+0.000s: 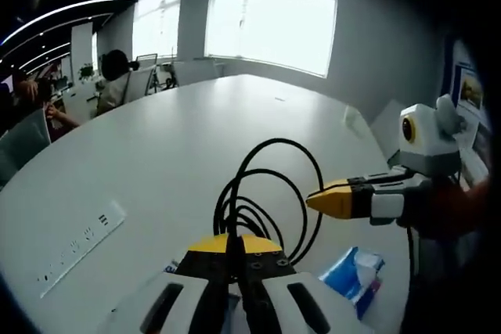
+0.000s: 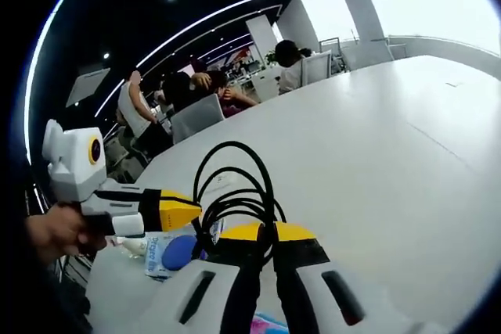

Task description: Arrange the tabletop items into an orderly group along one side of the table until the central work area is clear of visible clutter.

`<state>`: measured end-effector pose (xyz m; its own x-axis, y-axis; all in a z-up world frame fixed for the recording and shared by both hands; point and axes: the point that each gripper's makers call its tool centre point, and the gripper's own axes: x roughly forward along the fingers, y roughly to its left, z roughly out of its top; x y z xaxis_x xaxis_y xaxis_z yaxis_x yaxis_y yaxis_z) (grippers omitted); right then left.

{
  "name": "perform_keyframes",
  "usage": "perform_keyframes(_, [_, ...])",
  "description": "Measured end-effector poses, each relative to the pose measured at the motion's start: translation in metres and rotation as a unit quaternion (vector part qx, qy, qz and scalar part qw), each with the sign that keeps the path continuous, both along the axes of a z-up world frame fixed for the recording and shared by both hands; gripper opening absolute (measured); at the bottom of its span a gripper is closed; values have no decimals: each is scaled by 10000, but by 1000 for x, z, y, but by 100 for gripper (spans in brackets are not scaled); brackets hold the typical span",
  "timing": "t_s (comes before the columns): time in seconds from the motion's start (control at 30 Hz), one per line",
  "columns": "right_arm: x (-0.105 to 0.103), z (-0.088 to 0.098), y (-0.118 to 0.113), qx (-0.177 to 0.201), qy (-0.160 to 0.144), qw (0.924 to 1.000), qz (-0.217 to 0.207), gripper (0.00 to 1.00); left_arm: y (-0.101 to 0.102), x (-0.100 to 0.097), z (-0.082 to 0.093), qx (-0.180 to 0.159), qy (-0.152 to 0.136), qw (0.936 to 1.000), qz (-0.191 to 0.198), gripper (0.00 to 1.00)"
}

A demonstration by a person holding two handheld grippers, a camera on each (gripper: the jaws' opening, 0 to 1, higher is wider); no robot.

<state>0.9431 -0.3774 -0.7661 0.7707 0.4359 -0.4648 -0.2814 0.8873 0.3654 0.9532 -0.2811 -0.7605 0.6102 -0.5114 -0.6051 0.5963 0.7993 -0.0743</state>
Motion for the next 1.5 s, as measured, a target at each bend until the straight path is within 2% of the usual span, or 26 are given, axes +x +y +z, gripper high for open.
perform_keyframes(0.17, [-18,4,18,37,-21,9997,227,0,17,-21,3,66,-13,9999,147,0])
perform_keyframes(0.37, [-44,-3,39,88,140,9985,524,0,38,-51,-3,122,64,9993,338,0])
perform_keyframes(0.53, [-63,-6,54,148,278,9971,699,0,54,-79,-9,-3,185,9983,553,0])
perform_keyframes(0.67, [-75,-8,66,114,303,9960,829,0,62,-94,-11,-116,295,9970,709,0])
perform_keyframes(0.77, [-77,-8,70,115,319,9954,891,0,68,-103,-12,-174,333,9961,793,0])
perform_keyframes(0.87, [-89,-10,80,75,379,9937,1050,0,75,-118,-17,-358,598,9922,1029,0])
perform_keyframes(0.93, [-92,-12,83,70,398,9930,1107,0,77,-123,-20,-362,582,9923,1036,0])
perform_keyframes(1.17, [-112,-31,89,-19,608,9901,1268,0,84,-146,-38,-437,805,9888,1174,0])
perform_keyframes(1.27, [-117,-42,92,-215,582,9867,1502,0,90,-153,-45,-341,886,9876,1252,0])
perform_keyframes(1.3, [-120,-44,94,-327,520,9831,1727,0,92,-154,-47,-336,909,9870,1279,1])
perform_keyframes(1.33, [-120,-48,95,-342,554,9845,1631,0,94,-157,-50,-299,935,9866,1303,1])
perform_keyframes(1.5, [-126,-61,105,-535,610,9809,1766,0,103,-169,-67,-139,1144,9830,1431,1])
